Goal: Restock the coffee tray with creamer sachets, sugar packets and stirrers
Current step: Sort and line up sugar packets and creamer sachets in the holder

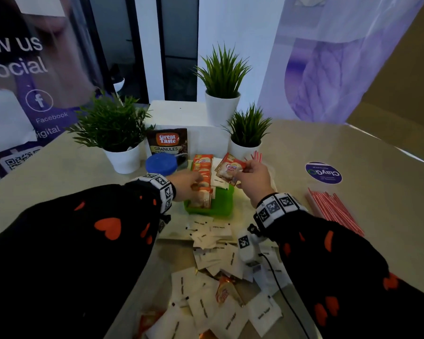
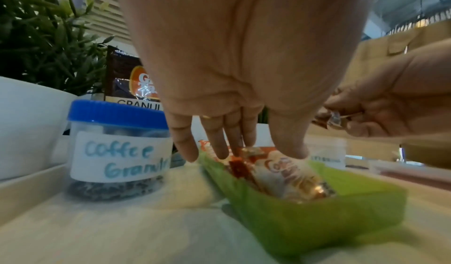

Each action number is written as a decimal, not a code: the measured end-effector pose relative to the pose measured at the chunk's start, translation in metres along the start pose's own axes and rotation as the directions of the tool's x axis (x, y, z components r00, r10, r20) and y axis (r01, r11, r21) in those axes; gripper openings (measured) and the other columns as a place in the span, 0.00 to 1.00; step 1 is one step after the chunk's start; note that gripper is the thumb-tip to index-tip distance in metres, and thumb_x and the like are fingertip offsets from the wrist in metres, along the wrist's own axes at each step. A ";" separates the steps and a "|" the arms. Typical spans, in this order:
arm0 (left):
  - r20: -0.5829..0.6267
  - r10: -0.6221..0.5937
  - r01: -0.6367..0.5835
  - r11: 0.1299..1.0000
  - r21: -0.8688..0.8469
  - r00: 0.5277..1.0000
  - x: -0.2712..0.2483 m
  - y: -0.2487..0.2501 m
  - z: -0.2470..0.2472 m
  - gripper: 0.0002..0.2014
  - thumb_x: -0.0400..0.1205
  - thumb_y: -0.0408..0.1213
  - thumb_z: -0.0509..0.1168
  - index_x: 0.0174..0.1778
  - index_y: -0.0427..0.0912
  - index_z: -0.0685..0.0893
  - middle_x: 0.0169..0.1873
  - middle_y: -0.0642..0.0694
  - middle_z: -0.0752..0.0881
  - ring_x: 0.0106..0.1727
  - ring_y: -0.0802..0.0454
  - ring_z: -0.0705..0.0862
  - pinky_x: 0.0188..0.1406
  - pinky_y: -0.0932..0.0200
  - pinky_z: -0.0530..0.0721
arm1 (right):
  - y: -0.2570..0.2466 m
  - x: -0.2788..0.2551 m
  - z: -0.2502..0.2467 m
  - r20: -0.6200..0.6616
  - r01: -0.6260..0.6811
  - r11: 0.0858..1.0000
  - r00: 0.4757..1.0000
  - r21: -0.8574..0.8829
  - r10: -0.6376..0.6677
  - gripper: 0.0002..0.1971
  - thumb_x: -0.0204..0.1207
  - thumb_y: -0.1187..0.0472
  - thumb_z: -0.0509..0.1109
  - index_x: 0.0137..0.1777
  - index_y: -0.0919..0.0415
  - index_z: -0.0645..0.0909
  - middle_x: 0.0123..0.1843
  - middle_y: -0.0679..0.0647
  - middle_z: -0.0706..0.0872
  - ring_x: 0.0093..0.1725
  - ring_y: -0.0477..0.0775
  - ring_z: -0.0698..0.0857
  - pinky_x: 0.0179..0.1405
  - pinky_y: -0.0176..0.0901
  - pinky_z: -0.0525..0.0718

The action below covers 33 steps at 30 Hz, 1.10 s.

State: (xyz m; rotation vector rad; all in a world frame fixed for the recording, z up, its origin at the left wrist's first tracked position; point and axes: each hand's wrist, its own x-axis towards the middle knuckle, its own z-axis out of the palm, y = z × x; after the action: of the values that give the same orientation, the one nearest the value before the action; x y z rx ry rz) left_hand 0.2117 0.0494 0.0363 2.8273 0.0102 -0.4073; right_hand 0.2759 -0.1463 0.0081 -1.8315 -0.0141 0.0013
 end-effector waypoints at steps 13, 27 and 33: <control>-0.043 0.095 -0.082 0.968 0.236 0.995 0.015 -0.005 0.016 0.23 0.81 0.45 0.71 0.73 0.51 0.78 0.67 0.46 0.82 0.67 0.46 0.80 0.69 0.43 0.79 | 0.007 0.022 0.055 0.120 -0.017 0.997 0.992 -0.069 0.025 0.14 0.77 0.72 0.75 0.44 0.50 0.79 0.49 0.56 0.90 0.52 0.60 0.91 0.50 0.63 0.93; -0.076 0.058 -0.062 0.997 -0.044 0.995 -0.005 -0.007 0.022 0.47 0.77 0.51 0.74 0.86 0.52 0.51 0.87 0.48 0.57 0.86 0.48 0.60 0.86 0.35 0.50 | 0.000 0.006 0.058 0.432 0.104 0.903 0.896 -0.417 0.097 0.15 0.82 0.64 0.72 0.67 0.56 0.87 0.60 0.53 0.89 0.61 0.55 0.86 0.68 0.52 0.85; -0.045 -0.004 0.010 0.993 0.118 0.999 -0.002 -0.002 0.029 0.44 0.80 0.58 0.64 0.88 0.50 0.50 0.85 0.44 0.58 0.86 0.42 0.58 0.85 0.34 0.48 | 0.001 0.008 0.057 0.337 0.014 0.901 0.930 -0.433 0.148 0.11 0.81 0.61 0.72 0.63 0.57 0.82 0.56 0.56 0.85 0.60 0.59 0.86 0.64 0.56 0.87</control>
State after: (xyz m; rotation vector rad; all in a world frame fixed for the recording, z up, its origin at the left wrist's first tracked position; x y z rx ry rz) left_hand 0.2015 0.0432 0.0097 2.9529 0.0053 -0.3573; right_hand 0.2831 -0.0918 -0.0074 -2.2510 -0.2278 0.4203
